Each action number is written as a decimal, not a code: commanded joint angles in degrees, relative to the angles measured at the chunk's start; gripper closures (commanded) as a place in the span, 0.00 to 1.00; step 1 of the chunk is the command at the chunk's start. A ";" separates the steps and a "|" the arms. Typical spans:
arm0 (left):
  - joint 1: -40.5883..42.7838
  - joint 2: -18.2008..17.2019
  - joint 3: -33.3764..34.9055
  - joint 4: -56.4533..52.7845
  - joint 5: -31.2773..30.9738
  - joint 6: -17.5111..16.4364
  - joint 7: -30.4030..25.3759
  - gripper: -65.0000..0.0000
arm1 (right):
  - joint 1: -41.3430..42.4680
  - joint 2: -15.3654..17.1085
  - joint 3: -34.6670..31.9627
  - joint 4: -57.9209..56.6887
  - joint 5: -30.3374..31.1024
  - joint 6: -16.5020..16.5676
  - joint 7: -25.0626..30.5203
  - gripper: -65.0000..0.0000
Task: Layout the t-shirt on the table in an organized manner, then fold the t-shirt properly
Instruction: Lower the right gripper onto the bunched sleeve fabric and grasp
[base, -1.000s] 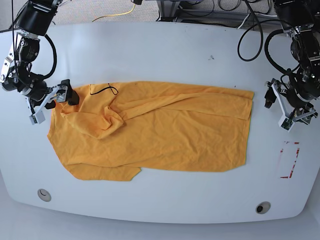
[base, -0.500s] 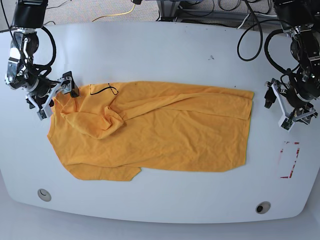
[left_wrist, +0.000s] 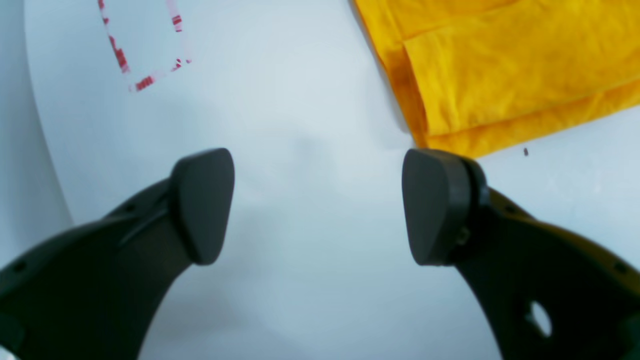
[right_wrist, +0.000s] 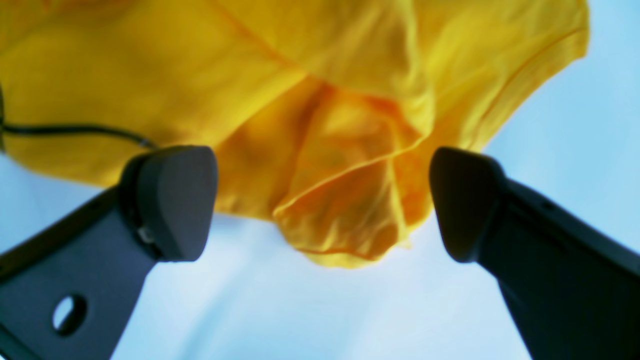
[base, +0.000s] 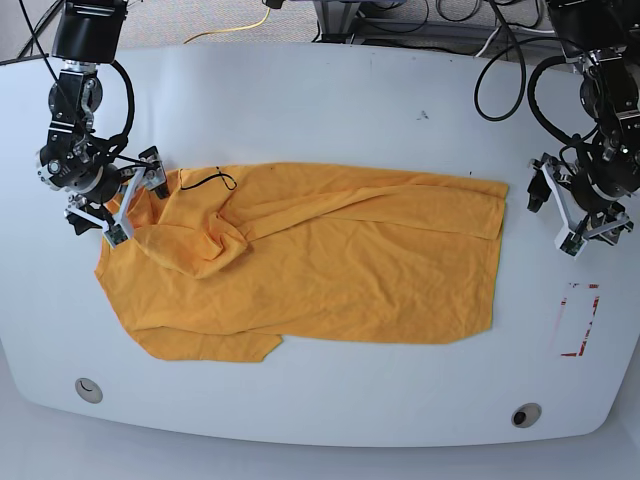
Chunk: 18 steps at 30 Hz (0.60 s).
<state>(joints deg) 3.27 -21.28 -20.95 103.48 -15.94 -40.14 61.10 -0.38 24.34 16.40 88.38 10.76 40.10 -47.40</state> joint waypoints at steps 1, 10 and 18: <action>-0.59 -0.92 -0.19 1.09 -0.36 0.14 -0.84 0.24 | 1.92 -0.56 0.34 2.83 -0.96 -0.10 1.11 0.00; -0.41 -0.92 -0.19 1.09 -0.36 0.14 -0.84 0.24 | 4.65 -3.28 -6.60 7.14 -2.46 -0.10 -1.88 0.00; -0.41 -0.92 -0.28 1.09 -0.36 0.14 -0.84 0.24 | 5.35 -6.45 -10.56 7.93 -2.72 -0.10 -2.41 0.00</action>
<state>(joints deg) 3.64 -21.32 -20.95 103.46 -15.92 -40.12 61.12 3.77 17.61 5.93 95.13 7.68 40.10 -50.63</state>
